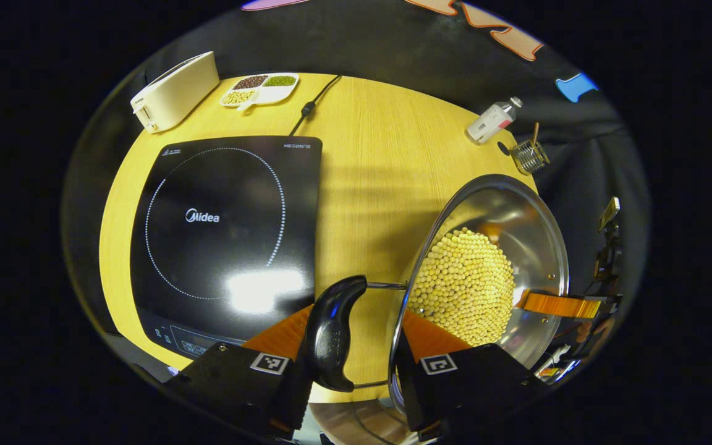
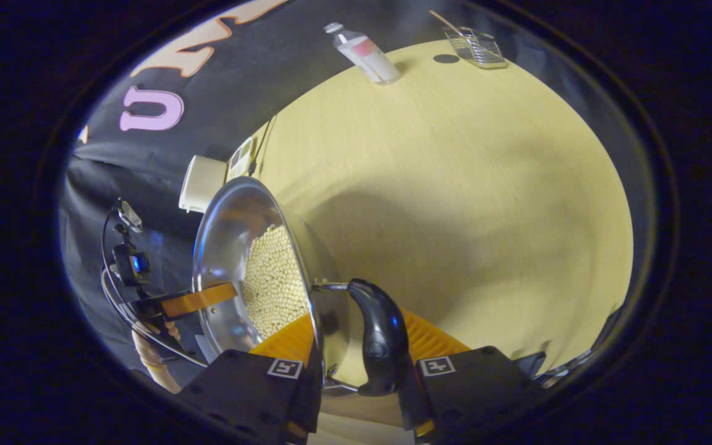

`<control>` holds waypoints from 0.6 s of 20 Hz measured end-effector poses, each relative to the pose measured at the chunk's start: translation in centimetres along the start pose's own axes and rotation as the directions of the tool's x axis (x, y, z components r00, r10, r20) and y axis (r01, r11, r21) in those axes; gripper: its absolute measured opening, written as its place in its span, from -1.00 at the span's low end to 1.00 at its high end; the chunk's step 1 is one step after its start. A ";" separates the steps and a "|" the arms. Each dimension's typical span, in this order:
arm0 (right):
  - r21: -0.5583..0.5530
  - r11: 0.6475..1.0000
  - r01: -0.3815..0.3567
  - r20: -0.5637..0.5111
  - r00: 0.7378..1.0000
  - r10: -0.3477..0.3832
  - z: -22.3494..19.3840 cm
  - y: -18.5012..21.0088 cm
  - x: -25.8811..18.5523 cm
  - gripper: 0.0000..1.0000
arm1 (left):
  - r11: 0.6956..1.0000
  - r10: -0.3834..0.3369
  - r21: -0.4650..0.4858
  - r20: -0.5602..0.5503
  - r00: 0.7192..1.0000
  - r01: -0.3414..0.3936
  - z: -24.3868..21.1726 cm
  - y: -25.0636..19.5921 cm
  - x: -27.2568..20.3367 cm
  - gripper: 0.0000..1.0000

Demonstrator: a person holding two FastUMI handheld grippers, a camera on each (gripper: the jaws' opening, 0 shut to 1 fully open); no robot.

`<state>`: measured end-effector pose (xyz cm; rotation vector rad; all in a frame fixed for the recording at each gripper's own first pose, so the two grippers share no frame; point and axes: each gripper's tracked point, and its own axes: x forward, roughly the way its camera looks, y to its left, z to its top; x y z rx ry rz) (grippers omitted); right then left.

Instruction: First push the handle of the pot to place it horizontally, then grasp the pot with both hands and set it on the induction cooktop.

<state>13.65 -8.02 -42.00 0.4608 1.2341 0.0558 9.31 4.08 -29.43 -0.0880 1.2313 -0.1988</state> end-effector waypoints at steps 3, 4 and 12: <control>-0.008 1.000 0.016 0.029 0.999 -0.015 -0.2 0.0 -0.2 -0.05 | 1.000 -0.022 0.015 0.018 1.000 0.021 0.4 2.6 -0.8 0.27; -0.009 1.000 0.021 0.037 0.999 -0.021 -0.2 0.2 -0.1 -0.05 | 0.999 -0.029 0.018 0.021 0.999 0.029 0.6 3.6 -1.2 0.27; -0.024 0.999 0.025 0.104 0.994 -0.023 0.4 0.5 -0.1 -0.06 | 0.998 -0.052 0.029 0.048 0.997 0.051 2.3 14.6 -3.7 0.29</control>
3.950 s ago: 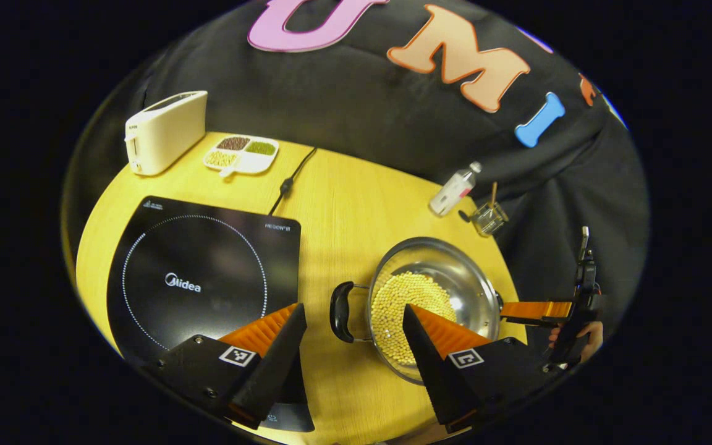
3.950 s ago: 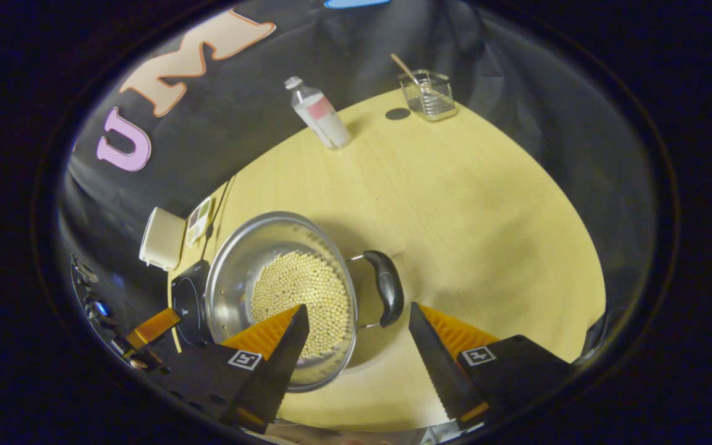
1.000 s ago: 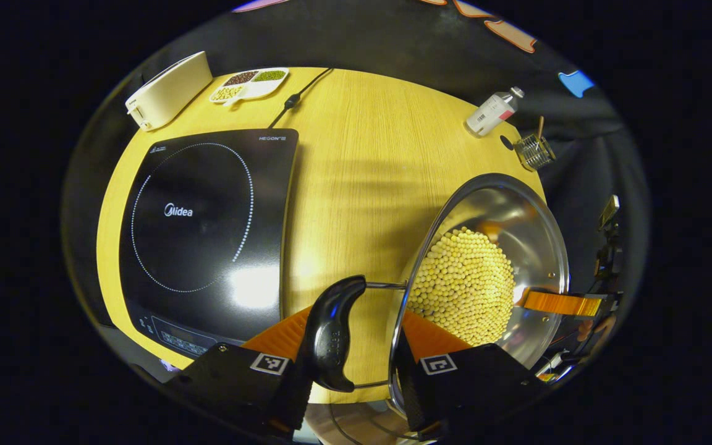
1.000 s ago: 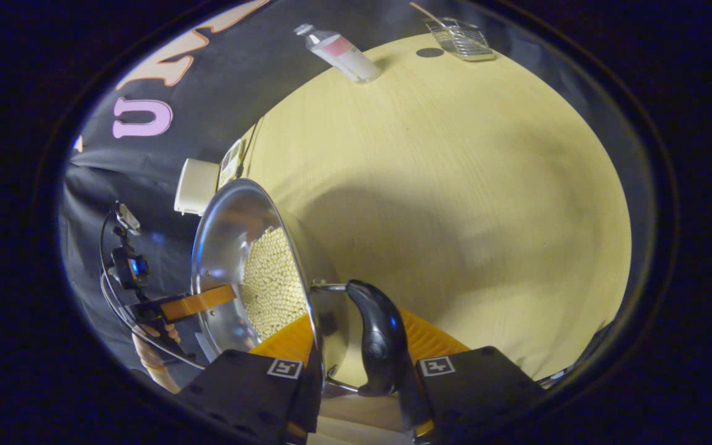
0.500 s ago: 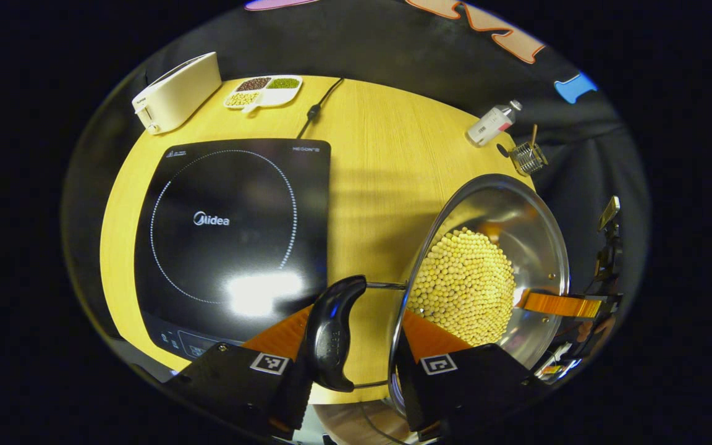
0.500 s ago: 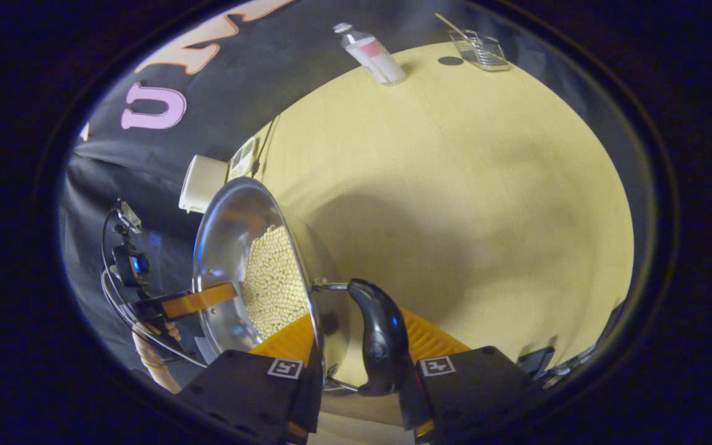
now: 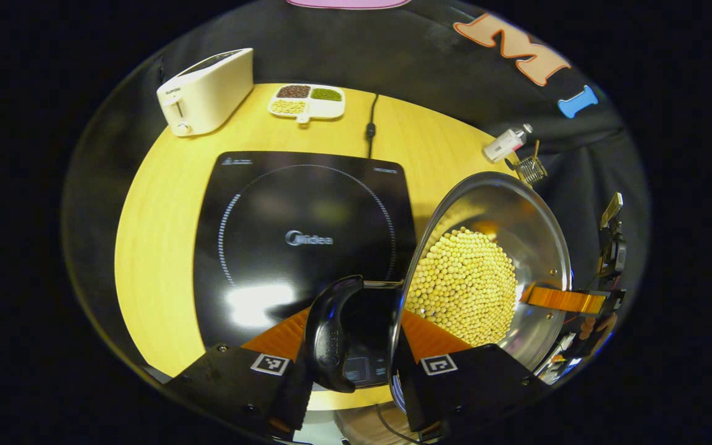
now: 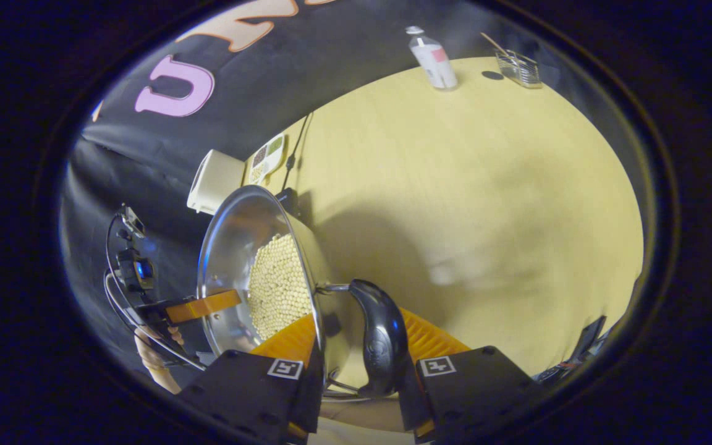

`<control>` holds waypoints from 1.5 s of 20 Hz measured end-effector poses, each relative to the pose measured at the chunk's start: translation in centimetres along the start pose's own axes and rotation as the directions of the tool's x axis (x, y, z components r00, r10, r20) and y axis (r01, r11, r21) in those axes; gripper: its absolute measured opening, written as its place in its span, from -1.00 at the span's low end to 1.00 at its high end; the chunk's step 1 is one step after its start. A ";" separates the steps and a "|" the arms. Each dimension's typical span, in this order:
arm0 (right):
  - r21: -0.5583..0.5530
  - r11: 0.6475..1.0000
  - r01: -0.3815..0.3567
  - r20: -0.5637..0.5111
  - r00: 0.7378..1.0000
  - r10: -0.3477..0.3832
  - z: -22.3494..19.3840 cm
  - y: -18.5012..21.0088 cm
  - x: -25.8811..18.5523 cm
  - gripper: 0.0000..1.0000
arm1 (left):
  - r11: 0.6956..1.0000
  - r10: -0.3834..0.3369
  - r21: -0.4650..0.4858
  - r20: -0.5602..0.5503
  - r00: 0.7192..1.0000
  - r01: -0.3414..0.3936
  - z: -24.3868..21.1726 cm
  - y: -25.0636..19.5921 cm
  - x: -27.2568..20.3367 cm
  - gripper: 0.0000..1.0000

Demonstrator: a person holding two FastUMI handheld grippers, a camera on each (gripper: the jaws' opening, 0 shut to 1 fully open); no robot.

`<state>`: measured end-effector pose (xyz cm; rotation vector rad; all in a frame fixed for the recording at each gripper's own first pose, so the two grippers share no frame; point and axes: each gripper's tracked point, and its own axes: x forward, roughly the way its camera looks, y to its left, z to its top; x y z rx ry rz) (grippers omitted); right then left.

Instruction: First push the handle of the pot to place it horizontally, then grasp the pot with both hands and set it on the induction cooktop.

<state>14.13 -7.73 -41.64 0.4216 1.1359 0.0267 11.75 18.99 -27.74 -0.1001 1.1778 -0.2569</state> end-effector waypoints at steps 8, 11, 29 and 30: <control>-0.021 0.999 -0.034 -0.008 0.999 0.034 0.9 -0.1 0.1 -0.06 | 0.999 0.052 -0.015 0.024 0.998 -0.051 1.7 10.0 -0.6 0.24; -0.016 0.999 -0.031 -0.011 0.999 0.031 1.5 -0.2 -0.2 -0.06 | 0.998 0.068 -0.018 0.026 0.997 -0.067 2.6 12.4 -0.2 0.27; -0.003 1.000 -0.031 0.007 0.999 0.031 3.4 -2.4 -2.3 -0.06 | 0.997 0.074 0.016 0.101 0.992 -0.076 5.7 15.3 1.7 0.25; -0.002 1.000 -0.032 0.005 0.999 0.032 3.4 -2.3 -2.2 -0.06 | 0.997 0.073 0.015 0.102 0.992 -0.075 5.7 15.2 1.7 0.25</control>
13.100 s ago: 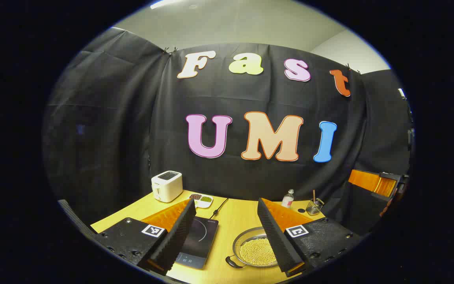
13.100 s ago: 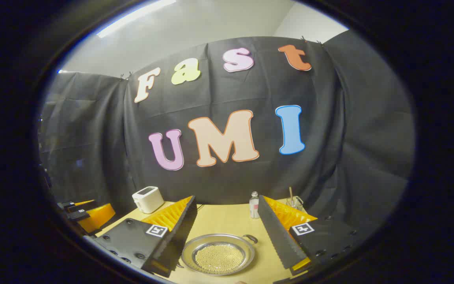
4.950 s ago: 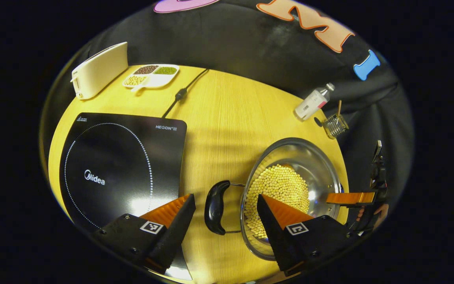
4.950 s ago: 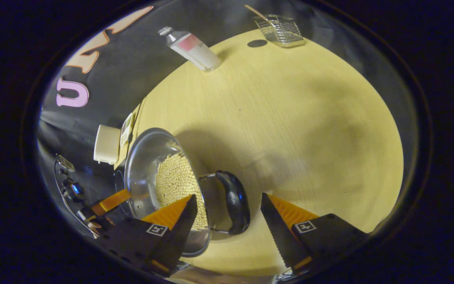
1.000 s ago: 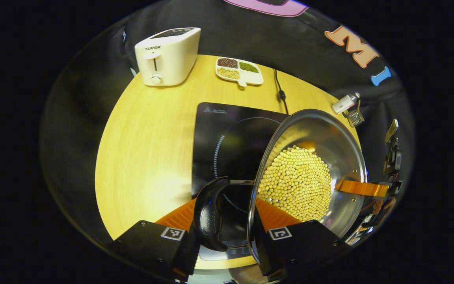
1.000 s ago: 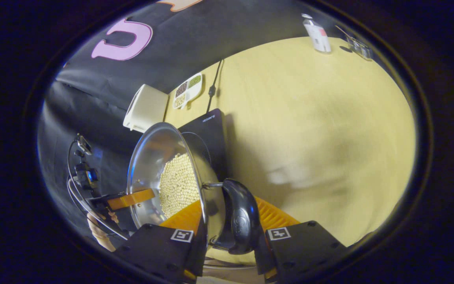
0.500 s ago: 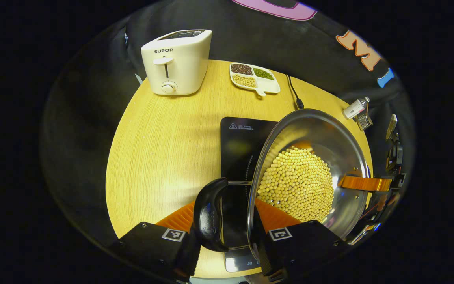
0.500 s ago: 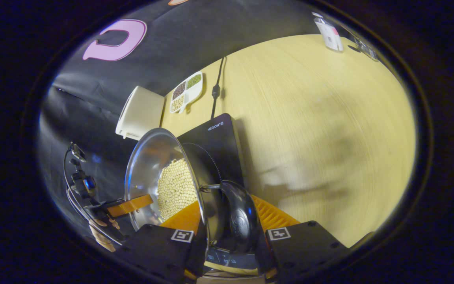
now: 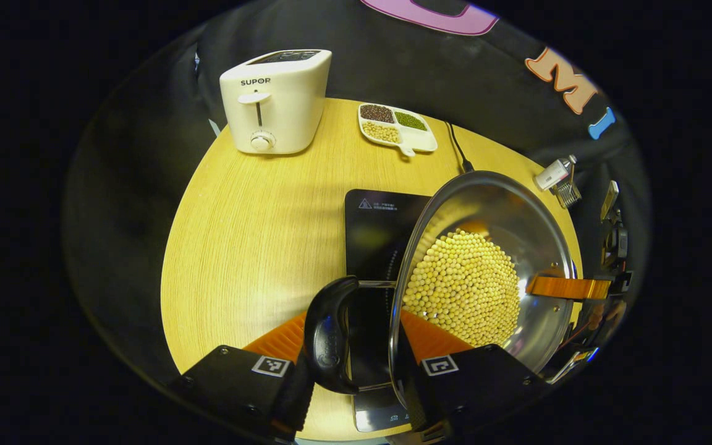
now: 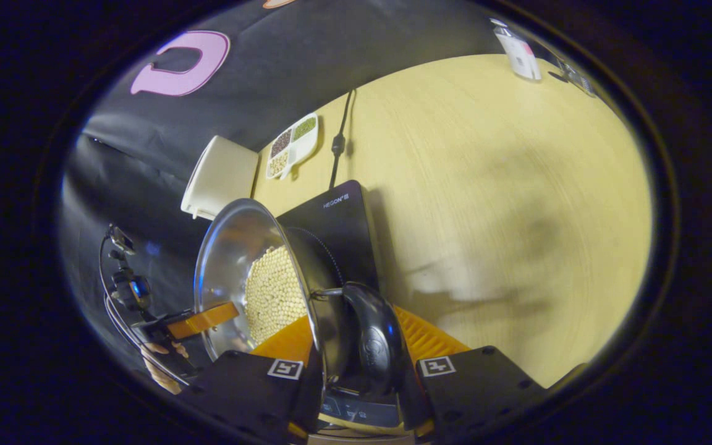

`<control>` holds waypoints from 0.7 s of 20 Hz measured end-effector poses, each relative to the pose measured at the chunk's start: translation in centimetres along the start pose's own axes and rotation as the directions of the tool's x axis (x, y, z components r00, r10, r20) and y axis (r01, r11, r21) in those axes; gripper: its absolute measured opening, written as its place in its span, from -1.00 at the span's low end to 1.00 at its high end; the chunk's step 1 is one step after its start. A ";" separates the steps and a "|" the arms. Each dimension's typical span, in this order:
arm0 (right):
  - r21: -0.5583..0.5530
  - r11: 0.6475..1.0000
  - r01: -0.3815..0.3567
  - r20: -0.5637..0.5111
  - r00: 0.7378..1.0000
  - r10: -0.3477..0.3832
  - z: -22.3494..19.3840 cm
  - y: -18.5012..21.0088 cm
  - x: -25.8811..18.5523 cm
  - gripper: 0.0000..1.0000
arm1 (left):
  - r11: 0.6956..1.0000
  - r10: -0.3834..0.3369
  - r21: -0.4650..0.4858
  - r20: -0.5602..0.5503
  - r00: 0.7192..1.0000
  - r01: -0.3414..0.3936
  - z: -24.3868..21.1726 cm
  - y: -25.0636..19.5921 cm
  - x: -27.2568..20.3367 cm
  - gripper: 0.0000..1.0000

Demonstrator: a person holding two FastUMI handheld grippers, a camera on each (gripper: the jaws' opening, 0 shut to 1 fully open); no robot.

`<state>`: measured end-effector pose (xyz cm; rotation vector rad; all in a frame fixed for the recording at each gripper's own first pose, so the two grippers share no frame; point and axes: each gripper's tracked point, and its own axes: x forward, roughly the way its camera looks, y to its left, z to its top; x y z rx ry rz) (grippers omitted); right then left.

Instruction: First push the handle of the pot to place it horizontally, then grasp the pot with both hands and set it on the induction cooktop.

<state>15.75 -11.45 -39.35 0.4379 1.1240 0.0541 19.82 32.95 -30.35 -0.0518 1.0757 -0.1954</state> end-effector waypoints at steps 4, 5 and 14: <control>-0.004 1.000 -0.004 0.000 1.000 0.004 0.0 0.1 0.0 0.11 | 1.000 0.025 -0.001 0.007 1.000 -0.025 -0.2 0.3 -0.2 0.35; -0.011 1.000 -0.002 0.007 1.000 0.002 0.1 0.0 -0.5 0.12 | 0.999 0.043 0.006 0.020 0.999 -0.043 -0.2 0.5 -0.4 0.36; -0.021 1.000 -0.002 0.226 0.974 0.007 4.3 1.2 -12.1 0.84 | 0.992 0.104 0.042 0.206 0.973 -0.115 2.0 -1.5 -4.4 0.96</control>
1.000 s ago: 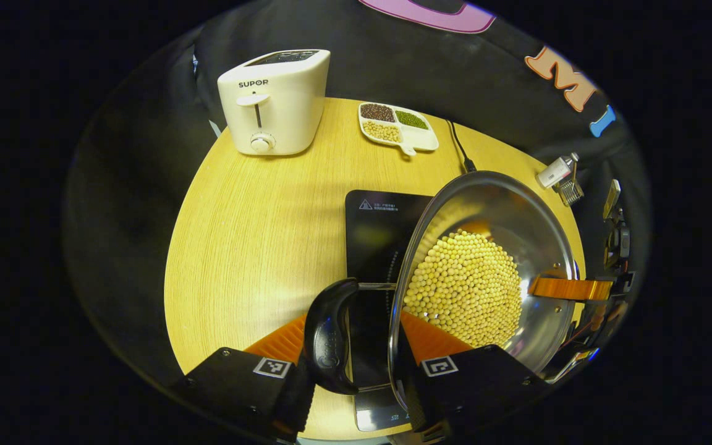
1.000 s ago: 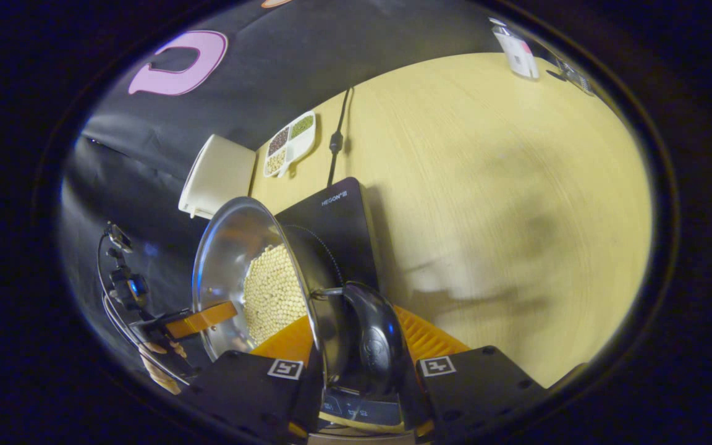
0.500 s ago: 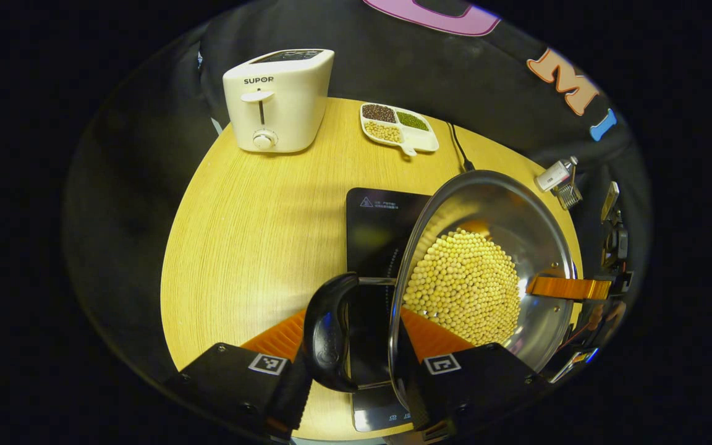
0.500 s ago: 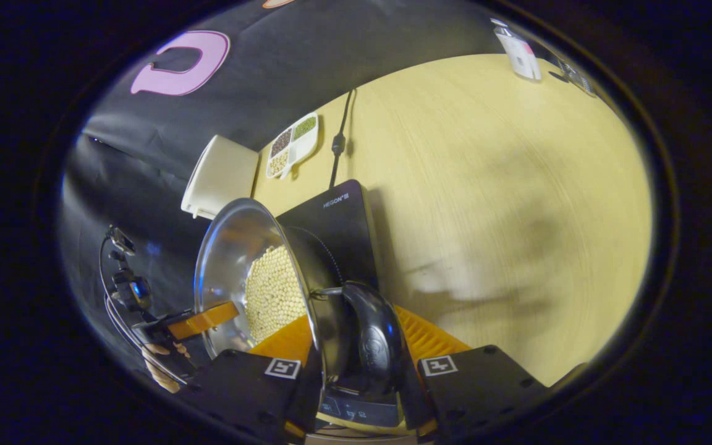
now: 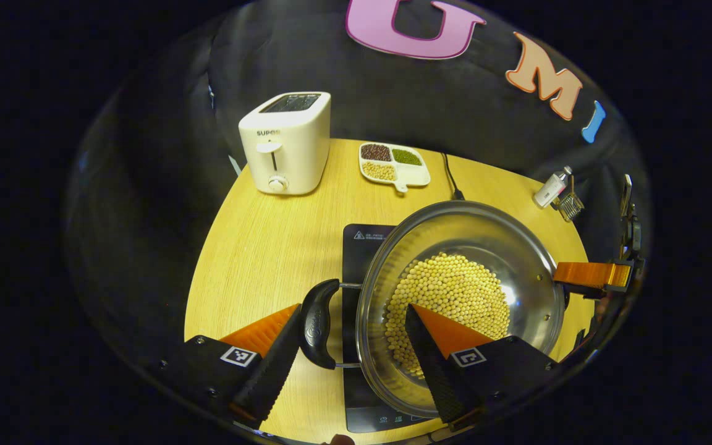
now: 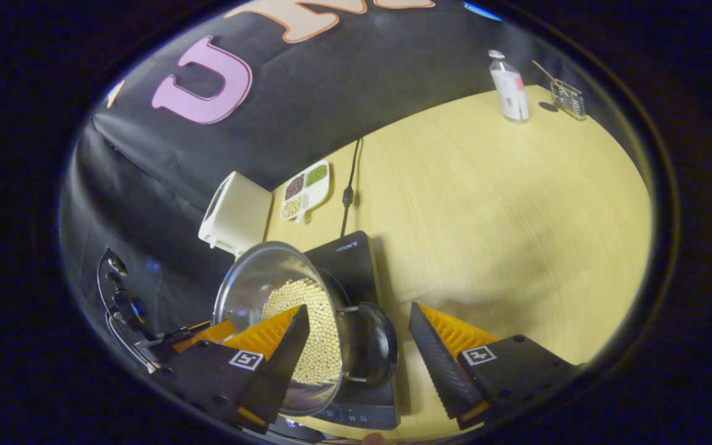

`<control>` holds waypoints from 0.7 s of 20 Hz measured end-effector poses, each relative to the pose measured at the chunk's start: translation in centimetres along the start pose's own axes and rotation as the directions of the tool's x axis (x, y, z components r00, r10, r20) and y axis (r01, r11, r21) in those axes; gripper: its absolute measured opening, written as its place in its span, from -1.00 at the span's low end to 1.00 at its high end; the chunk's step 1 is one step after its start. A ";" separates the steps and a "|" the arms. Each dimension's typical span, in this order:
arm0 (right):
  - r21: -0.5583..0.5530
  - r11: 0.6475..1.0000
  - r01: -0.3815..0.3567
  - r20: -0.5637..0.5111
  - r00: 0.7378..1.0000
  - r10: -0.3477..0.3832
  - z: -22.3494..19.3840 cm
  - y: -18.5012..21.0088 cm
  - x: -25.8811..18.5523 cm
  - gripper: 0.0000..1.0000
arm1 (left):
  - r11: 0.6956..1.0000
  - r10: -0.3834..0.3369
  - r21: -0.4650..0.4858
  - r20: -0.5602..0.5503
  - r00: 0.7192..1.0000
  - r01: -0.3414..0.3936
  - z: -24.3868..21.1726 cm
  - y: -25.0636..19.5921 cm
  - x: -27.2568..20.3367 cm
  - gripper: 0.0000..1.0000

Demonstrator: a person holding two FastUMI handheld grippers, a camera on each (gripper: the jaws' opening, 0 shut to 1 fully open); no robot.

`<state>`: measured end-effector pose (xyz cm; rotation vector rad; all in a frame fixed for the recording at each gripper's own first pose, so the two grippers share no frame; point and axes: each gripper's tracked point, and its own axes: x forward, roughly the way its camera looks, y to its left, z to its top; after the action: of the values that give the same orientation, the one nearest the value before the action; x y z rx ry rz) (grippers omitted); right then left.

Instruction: First push the handle of the pot to place it horizontally, then grasp the pot with both hands and set it on the induction cooktop.

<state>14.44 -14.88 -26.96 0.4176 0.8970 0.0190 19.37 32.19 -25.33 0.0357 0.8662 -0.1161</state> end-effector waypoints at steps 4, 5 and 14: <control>-0.035 0.999 0.003 0.054 0.999 -0.001 0.4 0.3 -4.3 0.99 | 0.999 0.036 0.009 0.042 0.998 -0.036 0.2 -0.3 -2.2 0.97; -0.047 0.999 0.002 0.070 0.998 0.002 0.6 0.2 -5.4 0.99 | 0.999 0.041 0.010 0.055 0.998 -0.042 0.3 -0.6 -2.9 0.96; -0.242 0.970 0.024 0.205 0.978 0.027 3.3 -5.7 -15.8 0.99 | 0.991 0.129 -0.042 0.202 0.971 -0.123 1.3 -9.9 -10.1 0.94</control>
<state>6.15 -24.28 -15.30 0.1861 0.6781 0.0846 12.79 23.15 -16.64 0.0504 0.6583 0.0126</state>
